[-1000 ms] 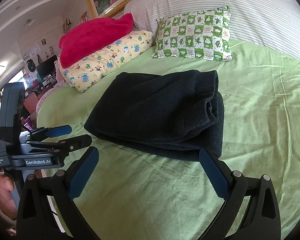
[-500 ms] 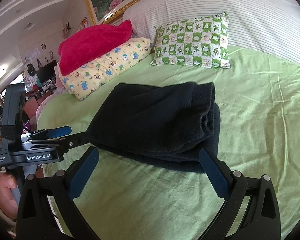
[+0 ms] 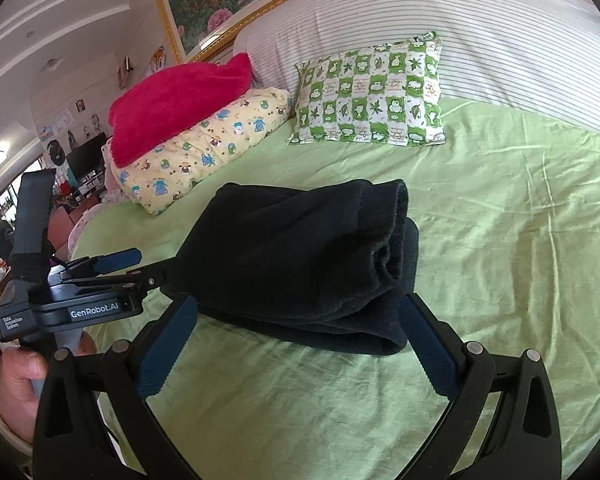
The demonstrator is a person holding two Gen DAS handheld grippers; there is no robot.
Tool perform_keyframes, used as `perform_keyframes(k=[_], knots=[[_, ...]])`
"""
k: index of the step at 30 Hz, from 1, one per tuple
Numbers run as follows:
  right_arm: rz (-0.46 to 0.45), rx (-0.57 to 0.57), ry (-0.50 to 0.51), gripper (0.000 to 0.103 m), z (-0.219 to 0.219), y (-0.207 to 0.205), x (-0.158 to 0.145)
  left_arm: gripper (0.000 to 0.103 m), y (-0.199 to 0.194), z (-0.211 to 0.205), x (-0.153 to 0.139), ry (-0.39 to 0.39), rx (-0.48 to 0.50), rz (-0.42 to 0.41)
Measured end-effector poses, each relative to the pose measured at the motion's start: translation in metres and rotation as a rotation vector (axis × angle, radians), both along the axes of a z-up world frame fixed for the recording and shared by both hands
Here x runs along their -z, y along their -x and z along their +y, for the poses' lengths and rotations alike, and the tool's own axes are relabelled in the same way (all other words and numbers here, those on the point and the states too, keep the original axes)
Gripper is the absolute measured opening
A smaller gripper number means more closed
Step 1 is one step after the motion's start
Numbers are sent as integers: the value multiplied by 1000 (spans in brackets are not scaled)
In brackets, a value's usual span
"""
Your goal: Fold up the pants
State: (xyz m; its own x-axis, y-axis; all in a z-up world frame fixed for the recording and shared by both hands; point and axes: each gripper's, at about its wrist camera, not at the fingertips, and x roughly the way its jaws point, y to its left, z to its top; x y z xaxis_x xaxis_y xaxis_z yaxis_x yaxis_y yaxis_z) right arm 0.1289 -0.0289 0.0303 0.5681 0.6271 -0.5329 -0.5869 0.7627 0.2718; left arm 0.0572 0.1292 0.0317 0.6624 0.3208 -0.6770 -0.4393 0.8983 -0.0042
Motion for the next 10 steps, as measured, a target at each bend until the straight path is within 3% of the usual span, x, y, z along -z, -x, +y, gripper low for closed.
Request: perform_keyframes(k=[10], knots=[[25, 30, -26, 101, -7, -5, 3, 89, -6, -9, 0, -2, 14, 26]])
